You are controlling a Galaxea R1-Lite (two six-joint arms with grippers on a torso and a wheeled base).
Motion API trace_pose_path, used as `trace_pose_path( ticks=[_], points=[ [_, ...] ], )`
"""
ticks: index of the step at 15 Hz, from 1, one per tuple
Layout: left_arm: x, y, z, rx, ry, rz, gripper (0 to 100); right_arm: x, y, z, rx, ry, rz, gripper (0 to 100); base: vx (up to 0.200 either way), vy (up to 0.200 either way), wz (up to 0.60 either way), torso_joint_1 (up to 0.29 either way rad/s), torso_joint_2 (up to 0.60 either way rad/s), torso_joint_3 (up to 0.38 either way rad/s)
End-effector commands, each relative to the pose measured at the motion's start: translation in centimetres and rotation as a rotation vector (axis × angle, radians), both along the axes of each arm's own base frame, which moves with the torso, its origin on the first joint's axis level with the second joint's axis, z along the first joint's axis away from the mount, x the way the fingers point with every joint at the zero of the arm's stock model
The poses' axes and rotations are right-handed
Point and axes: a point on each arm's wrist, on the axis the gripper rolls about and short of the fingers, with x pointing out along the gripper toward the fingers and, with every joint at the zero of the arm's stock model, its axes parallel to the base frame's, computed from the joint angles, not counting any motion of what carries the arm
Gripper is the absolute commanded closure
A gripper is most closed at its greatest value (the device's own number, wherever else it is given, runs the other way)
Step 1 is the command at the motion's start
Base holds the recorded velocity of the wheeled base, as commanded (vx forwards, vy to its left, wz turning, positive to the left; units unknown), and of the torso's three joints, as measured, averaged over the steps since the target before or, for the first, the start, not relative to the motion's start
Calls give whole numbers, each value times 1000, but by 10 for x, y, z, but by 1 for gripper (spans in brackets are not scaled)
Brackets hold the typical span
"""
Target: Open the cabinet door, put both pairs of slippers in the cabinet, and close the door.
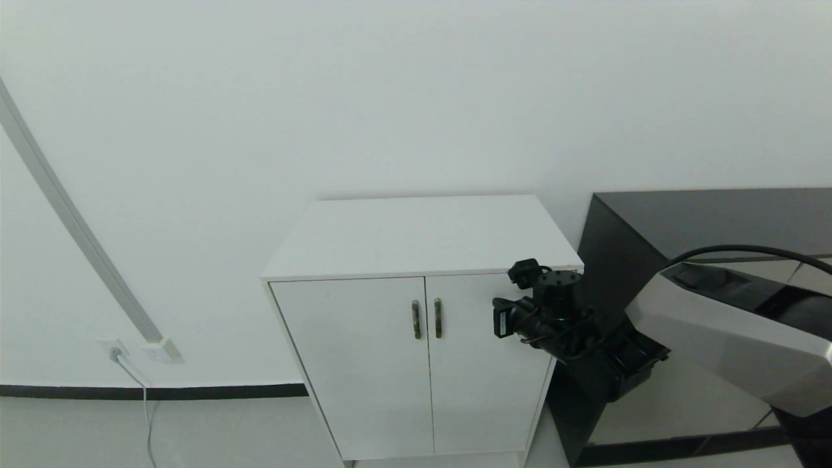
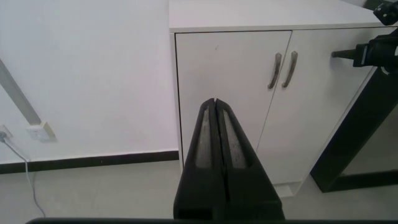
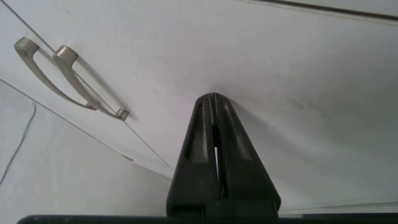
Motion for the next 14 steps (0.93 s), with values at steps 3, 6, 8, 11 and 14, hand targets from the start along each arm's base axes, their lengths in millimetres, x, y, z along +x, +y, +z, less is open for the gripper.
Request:
trace_pose_path(
  ticks=[3,6,8,11,14],
  points=[
    [0,0,0,-1,2,0,100,1,-1,0,0,0,-4,100,0,0,0,0,0,0],
    [0,0,0,-1,2,0,100,-4,-3,-1,-5,9,-1,100,0,0,0,0,0,0],
    [0,0,0,-1,2,0,100,-18,-8,5,-7,11,2,100,0,0,0,0,0,0],
    [0,0,0,-1,2,0,100,-40,-22,23,3,-6,-4,100,0,0,0,0,0,0],
    [0,0,0,-1,0,0,100,-63,-37,36,12,-24,-16,100,0,0,0,0,0,0]
  ],
)
